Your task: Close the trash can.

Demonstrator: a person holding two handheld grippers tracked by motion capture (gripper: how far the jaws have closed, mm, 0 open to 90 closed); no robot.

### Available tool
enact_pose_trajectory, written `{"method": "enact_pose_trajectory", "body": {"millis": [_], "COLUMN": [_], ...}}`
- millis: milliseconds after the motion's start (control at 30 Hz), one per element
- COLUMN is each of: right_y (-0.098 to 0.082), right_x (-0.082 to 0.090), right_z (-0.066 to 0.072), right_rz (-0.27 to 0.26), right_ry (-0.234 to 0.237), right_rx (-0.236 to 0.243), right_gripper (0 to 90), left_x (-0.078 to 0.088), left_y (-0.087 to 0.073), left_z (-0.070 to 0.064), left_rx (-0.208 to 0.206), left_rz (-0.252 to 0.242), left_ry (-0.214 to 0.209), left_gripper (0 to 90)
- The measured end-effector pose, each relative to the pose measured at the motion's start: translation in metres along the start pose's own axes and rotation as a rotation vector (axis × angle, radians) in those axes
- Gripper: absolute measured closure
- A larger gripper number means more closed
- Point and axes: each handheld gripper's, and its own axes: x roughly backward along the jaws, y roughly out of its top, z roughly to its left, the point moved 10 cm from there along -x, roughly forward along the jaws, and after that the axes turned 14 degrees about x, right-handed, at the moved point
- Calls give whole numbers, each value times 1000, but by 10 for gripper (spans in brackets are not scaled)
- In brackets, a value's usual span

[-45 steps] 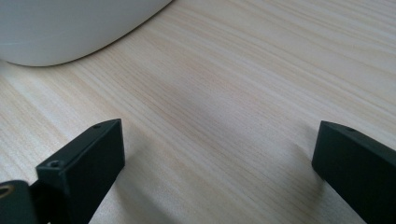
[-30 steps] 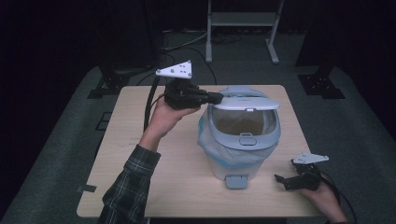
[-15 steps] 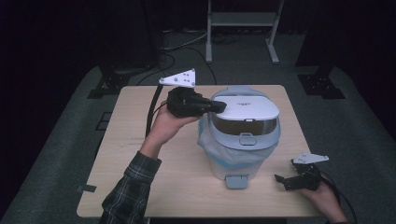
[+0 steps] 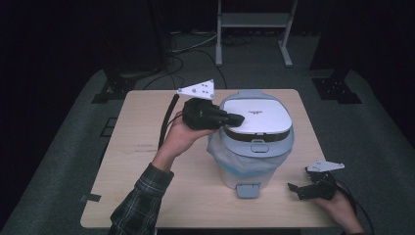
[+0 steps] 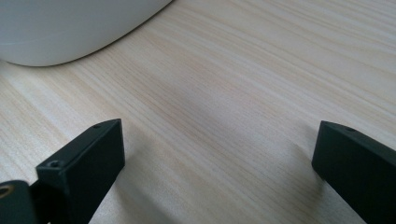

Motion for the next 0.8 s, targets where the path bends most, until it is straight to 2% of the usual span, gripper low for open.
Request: {"method": "enact_pose_trajectory", "body": {"millis": [267, 533, 800], "right_y": [0, 0, 0], "right_x": [0, 0, 0], "right_z": [0, 0, 0], "right_rz": [0, 0, 0], "right_ry": [0, 0, 0], "right_rx": [0, 0, 0], "right_gripper": [15, 15, 15], "left_x": [-15, -29, -36], "left_y": [-2, -5, -8], "left_z": [-8, -15, -19], "left_rx": [-13, -22, -37], "left_rz": [30, 65, 110], "left_ry": [-7, 4, 39], "left_gripper": [900, 900, 900]}}
